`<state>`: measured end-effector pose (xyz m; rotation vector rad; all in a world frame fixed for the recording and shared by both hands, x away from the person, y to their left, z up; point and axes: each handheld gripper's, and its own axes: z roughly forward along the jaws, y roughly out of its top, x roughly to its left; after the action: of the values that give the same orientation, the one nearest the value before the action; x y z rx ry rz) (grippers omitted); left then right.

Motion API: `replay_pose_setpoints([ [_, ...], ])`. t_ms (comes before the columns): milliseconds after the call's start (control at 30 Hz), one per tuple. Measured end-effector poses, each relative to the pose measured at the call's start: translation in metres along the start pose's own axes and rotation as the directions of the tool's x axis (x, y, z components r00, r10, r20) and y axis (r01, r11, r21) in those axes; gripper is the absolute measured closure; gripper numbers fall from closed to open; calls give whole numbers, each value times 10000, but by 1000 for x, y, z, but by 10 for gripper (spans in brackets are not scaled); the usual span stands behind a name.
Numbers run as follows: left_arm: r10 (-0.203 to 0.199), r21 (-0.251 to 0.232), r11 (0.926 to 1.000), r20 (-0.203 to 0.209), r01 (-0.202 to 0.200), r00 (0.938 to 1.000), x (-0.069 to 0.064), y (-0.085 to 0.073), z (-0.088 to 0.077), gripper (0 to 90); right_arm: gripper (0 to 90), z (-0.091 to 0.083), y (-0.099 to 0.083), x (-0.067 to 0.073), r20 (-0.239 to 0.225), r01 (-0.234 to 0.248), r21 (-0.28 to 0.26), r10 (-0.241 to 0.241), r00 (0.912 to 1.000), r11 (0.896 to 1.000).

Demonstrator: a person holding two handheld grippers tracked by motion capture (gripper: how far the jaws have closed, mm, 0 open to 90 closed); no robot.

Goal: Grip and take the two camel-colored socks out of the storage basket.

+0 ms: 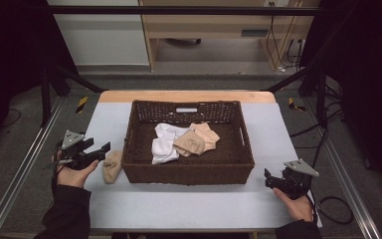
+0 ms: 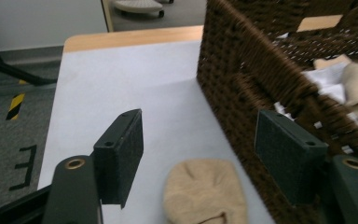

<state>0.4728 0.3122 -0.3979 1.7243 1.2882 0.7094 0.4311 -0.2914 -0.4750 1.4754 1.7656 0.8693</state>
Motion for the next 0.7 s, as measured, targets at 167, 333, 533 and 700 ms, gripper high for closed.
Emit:
replay_pose_setpoints([
  [167, 62, -372, 9993, 127, -57, 9999, -12, 11, -8, 302, 47, 0, 0, 0, -26, -52, -3, 52, 10000, 10000],
  [333, 21, -854, 9963, 234, -1, 9997, -23, 22, -18, 302, 47, -1, 0, -1, 5, -96, -34, 96, 10000, 9999],
  [533, 40, -1166, 9932, 489, 17, 9988, -36, 30, -24, 313, 47, 0, 0, -1, 12, -75, -14, 75, 10000, 10000],
  [700, 232, -1291, 9916, 1023, -98, 9945, -57, 36, -20, 326, 46, 0, 0, -1, 11, -89, -18, 89, 10000, 10000],
])
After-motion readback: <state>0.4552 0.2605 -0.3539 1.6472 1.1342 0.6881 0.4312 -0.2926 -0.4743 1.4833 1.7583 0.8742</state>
